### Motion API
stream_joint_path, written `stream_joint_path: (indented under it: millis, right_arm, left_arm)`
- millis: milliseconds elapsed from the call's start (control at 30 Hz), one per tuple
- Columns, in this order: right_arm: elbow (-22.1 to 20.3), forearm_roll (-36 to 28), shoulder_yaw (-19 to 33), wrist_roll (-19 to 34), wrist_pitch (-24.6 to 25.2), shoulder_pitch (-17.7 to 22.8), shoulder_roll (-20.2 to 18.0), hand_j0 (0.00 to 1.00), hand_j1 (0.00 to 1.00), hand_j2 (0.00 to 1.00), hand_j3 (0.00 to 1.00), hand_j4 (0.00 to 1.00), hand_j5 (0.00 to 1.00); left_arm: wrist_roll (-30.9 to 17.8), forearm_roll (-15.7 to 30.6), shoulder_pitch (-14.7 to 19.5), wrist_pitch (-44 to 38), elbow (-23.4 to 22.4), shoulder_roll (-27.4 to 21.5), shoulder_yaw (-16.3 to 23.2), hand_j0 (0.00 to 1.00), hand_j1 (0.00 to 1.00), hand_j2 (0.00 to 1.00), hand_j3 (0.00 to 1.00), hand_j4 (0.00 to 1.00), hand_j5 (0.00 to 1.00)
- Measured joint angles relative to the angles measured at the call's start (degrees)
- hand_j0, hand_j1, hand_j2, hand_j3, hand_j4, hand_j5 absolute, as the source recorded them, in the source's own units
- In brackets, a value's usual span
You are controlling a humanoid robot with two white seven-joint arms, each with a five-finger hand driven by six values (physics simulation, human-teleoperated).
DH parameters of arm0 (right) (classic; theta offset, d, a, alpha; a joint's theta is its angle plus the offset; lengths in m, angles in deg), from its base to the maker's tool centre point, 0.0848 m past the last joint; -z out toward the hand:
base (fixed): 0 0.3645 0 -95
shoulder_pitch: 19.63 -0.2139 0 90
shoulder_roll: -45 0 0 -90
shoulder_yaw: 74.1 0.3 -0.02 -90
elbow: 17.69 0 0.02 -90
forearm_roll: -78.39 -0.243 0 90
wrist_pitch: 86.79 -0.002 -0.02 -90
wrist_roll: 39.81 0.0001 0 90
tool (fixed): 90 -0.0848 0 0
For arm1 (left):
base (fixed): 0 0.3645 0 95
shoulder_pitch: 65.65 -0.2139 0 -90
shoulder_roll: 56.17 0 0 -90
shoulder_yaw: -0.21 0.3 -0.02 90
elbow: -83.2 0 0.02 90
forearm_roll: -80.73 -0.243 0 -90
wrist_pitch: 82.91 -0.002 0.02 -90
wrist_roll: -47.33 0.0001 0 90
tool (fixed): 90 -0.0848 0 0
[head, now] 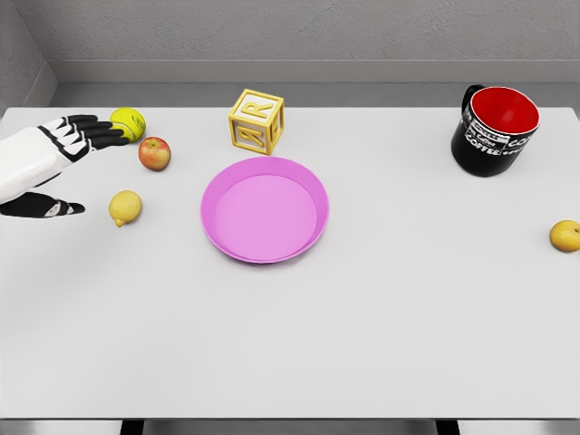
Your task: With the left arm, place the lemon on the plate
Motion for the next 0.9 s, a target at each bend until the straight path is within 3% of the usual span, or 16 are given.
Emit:
stream_joint_path:
  millis: [267, 367, 600, 667, 733, 767, 900]
  right_arm:
    - [0.1, 0.0, -0.1, -0.1, 0.0, 0.0, 0.0, 1.00, 1.00, 1.00, 1.00, 1.00, 1.00]
    - [0.1, 0.0, -0.1, -0.1, 0.0, 0.0, 0.0, 1.00, 1.00, 1.00, 1.00, 1.00, 1.00]
    - [0.1, 0.0, -0.1, -0.1, 0.0, 0.0, 0.0, 1.00, 1.00, 1.00, 1.00, 1.00, 1.00]
    - [0.1, 0.0, -0.1, -0.1, 0.0, 0.0, 0.0, 1.00, 1.00, 1.00, 1.00, 1.00, 1.00]
    - [0.1, 0.0, -0.1, 0.0, 0.0, 0.0, 0.0, 1.00, 1.00, 1.00, 1.00, 1.00, 1.00]
    - [0.0, 0.0, -0.1, 0.0, 0.0, 0.0, 0.0, 1.00, 1.00, 1.00, 1.00, 1.00, 1.00]
    - [0.1, 0.0, -0.1, 0.0, 0.0, 0.0, 0.0, 1.00, 1.00, 1.00, 1.00, 1.00, 1.00]
  left_arm:
    - [-5.5, -1.3, -0.5, 0.0, -1.5, 0.0, -0.1, 1.00, 1.00, 1.00, 1.00, 1.00, 1.00]
    - [-6.9, -3.9, -1.5, 0.0, -2.5, 0.2, 0.3, 1.00, 1.00, 1.00, 1.00, 1.00, 1.00]
    - [-7.6, -8.5, -0.4, 0.0, -7.5, 1.6, 4.3, 1.00, 1.00, 1.00, 1.00, 1.00, 1.00]
    - [-7.7, -9.7, 2.3, 0.0, -8.4, 1.5, 6.2, 1.00, 1.00, 1.00, 1.00, 1.00, 1.00]
    - [-7.7, -10.6, 10.6, 0.1, -9.2, 1.7, 10.7, 1.00, 1.00, 1.00, 1.00, 1.00, 1.00]
    - [-7.7, -10.3, 13.2, 0.0, -10.0, 1.9, 13.8, 1.00, 1.00, 1.00, 1.00, 1.00, 1.00]
    - [-7.7, -11.2, 17.0, 0.0, -13.9, 4.5, 22.2, 1.00, 1.00, 1.00, 1.00, 1.00, 1.00]
